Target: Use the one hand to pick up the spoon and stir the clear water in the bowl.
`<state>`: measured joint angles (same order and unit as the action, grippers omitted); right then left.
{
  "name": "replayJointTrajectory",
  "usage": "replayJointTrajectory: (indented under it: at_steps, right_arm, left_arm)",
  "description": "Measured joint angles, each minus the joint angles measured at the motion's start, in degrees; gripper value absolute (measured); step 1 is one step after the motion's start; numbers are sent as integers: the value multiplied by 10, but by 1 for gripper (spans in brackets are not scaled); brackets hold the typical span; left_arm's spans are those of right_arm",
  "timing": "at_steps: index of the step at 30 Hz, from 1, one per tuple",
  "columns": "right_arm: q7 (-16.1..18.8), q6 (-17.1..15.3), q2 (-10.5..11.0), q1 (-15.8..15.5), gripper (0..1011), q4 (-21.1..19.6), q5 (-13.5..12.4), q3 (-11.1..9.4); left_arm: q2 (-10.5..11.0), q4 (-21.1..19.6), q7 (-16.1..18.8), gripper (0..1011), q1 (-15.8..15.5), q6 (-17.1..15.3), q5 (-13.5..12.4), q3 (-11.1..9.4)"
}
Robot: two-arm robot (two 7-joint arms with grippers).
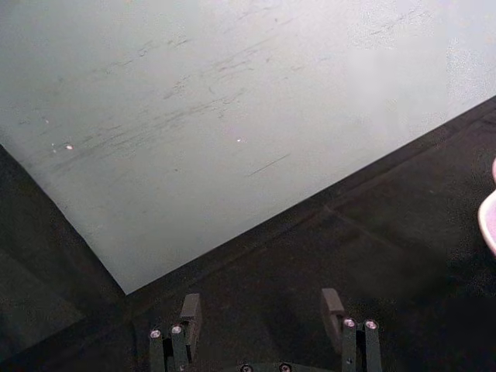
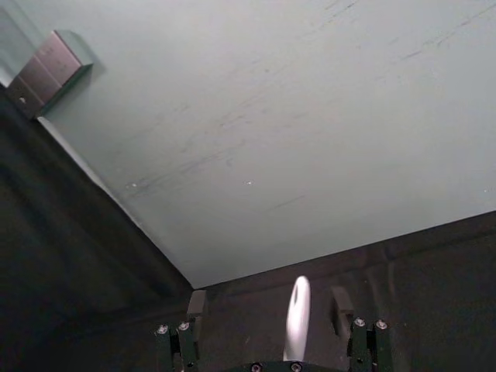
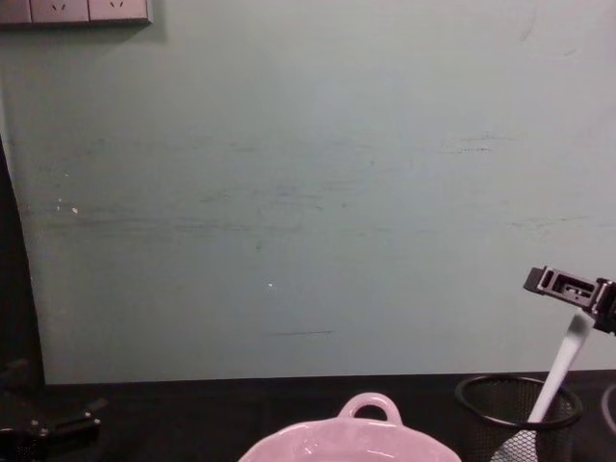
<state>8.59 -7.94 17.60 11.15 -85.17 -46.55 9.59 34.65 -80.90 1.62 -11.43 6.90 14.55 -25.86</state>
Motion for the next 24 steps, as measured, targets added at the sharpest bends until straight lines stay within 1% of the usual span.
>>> replayJointTrajectory:
  at_steps: [3, 6, 9, 11, 13, 15, 19, 20, 22, 23, 24]
  right_arm:
    - [-3, -6, 9, -11, 1002, -19, -4, 0]
    - [-10, -14, 23, -34, 1002, -52, -9, 0]
    - [-17, -15, 32, -50, 1002, -74, -9, -1]
    - [-25, -15, 42, -69, 1002, -96, -5, -1]
    - [-29, -11, 49, -82, 1002, -109, 3, -1]
    - [-36, 5, 58, -108, 1002, -130, 22, -6]
    - [-39, 28, 61, -130, 1002, -142, 41, -15]
    - [-40, 39, 61, -139, 1002, -147, 51, -20]
    - [-42, 49, 62, -147, 1002, -150, 61, -24]
    - [-44, 61, 62, -155, 1002, -151, 74, -27]
    - [-45, 65, 62, -157, 1002, -151, 78, -28]
  left_arm:
    - [0, 0, 0, 1011, 0, 0, 0, 0]
    - [0, 0, 0, 1011, 0, 0, 0, 0]
    - [0, 0, 0, 1011, 0, 0, 0, 0]
    - [0, 0, 0, 1011, 0, 0, 0, 0]
    - [0, 0, 0, 1011, 0, 0, 0, 0]
    - [0, 0, 0, 1011, 0, 0, 0, 0]
    - [0, 0, 0, 1011, 0, 0, 0, 0]
    - [0, 0, 0, 1011, 0, 0, 0, 0]
    - [0, 0, 0, 1011, 0, 0, 0, 0]
    - [0, 0, 0, 1011, 0, 0, 0, 0]
    - [0, 0, 0, 1011, 0, 0, 0, 0]
